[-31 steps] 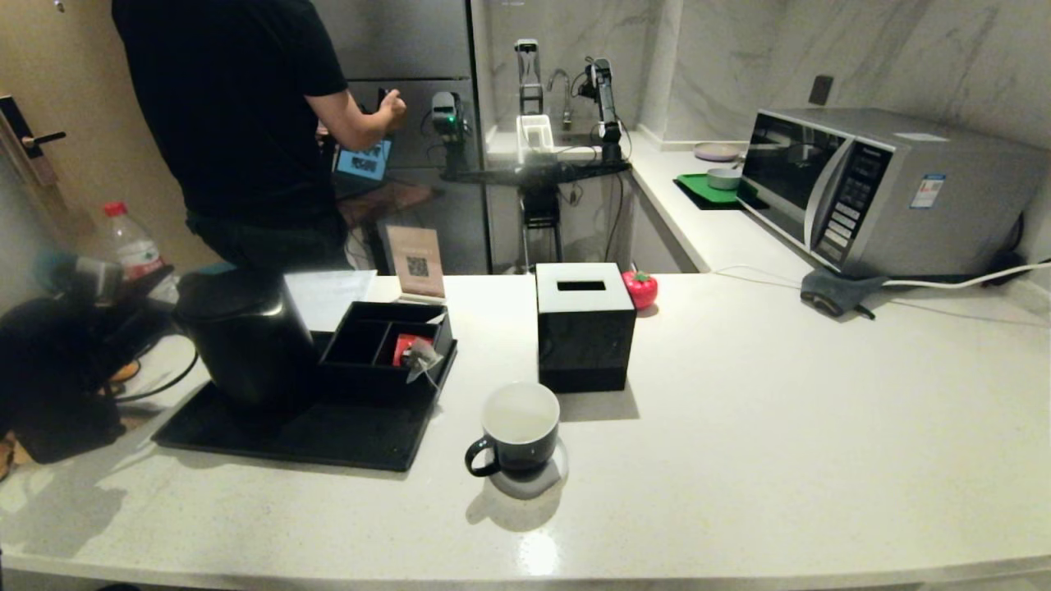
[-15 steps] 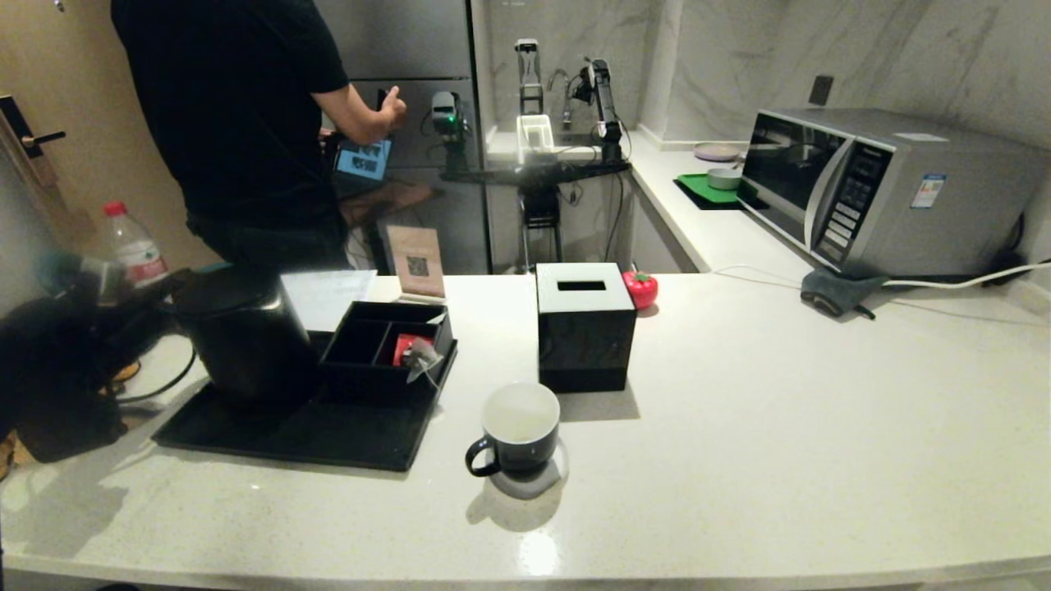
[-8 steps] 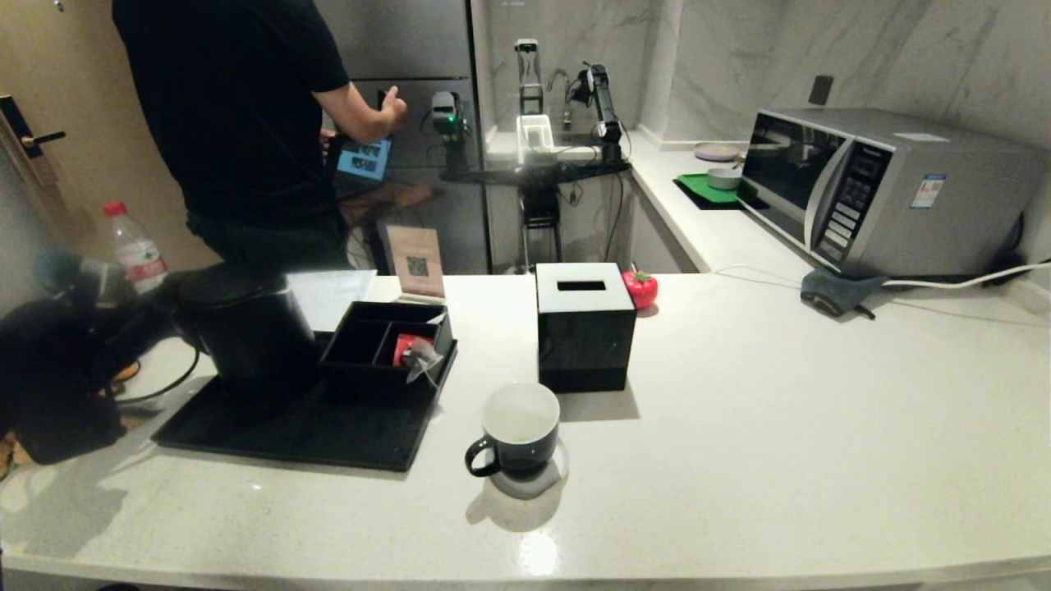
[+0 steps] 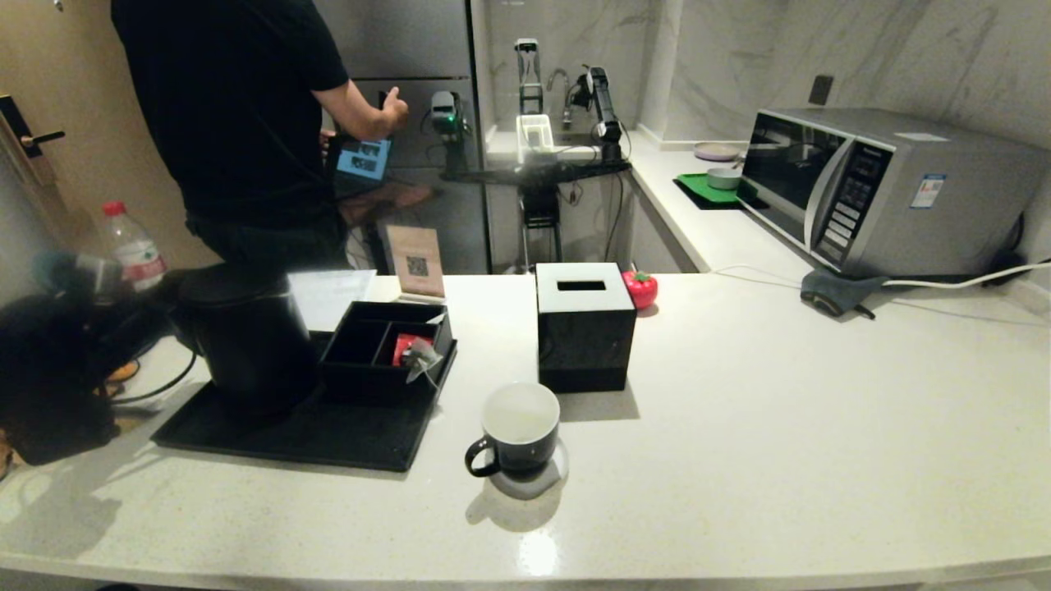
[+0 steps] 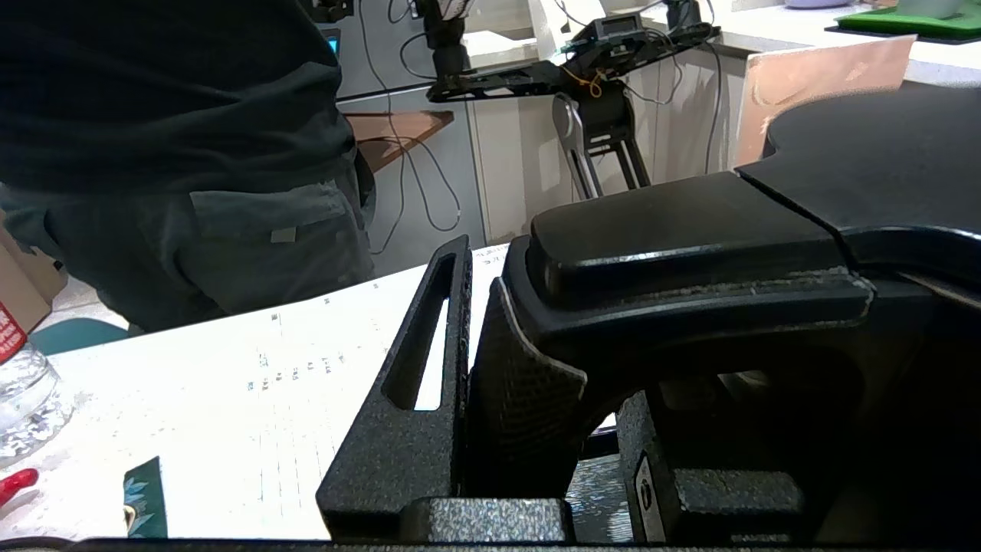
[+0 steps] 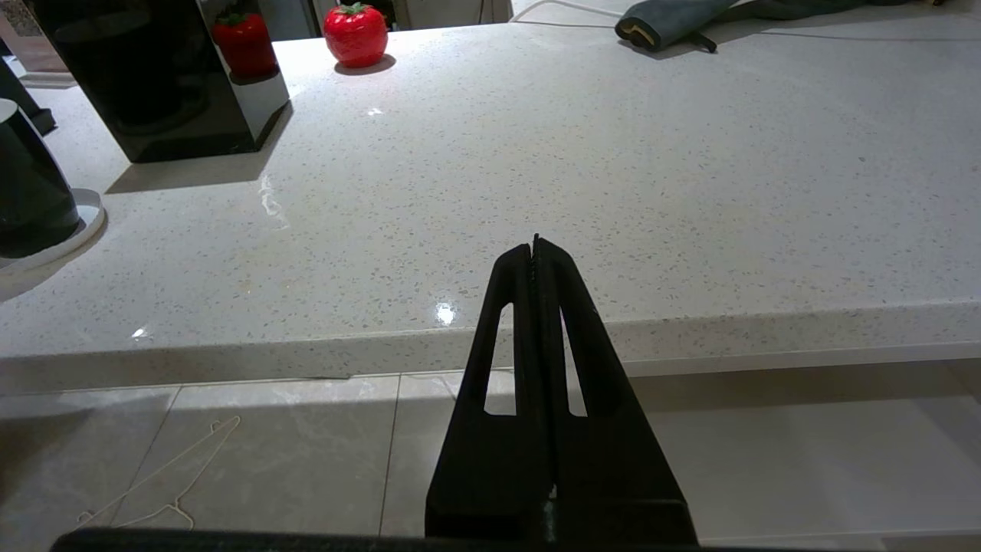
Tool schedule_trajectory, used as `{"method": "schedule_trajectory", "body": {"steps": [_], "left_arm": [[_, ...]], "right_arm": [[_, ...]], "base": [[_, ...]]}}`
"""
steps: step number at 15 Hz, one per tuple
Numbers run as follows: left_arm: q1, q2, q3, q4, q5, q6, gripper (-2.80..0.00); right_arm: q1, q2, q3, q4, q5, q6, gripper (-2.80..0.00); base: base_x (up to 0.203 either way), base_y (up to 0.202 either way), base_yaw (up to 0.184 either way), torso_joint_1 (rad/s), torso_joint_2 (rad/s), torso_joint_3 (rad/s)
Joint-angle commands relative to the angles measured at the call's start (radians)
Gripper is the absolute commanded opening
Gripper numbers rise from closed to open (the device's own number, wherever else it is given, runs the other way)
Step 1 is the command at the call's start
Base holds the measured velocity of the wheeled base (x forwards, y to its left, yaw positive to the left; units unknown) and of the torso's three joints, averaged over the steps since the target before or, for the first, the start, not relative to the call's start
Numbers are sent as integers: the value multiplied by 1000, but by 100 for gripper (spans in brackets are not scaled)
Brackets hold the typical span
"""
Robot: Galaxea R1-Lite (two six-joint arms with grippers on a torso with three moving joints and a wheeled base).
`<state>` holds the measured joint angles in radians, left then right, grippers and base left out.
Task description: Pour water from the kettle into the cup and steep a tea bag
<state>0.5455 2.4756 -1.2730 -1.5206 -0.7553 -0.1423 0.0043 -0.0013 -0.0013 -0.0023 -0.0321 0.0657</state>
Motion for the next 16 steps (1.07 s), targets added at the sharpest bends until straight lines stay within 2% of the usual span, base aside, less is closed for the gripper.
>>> {"method": "schedule_trajectory", "body": {"steps": [1,7,16], "left_arm": [[1,-45,38,-49,-1,-2,-280],[4,-105,144,-49,1,11,-280],[19,-170,221,-49,7,26,-280]], "right_arm": [[0,1,0,-1,0,0,-280],[0,1,0,-1,0,0,-280],[0,1,0,-1,0,0,-280]], "base": [[0,0,0,0,0,0],[0,0,0,0,0,0],[0,0,0,0,0,0]]}}
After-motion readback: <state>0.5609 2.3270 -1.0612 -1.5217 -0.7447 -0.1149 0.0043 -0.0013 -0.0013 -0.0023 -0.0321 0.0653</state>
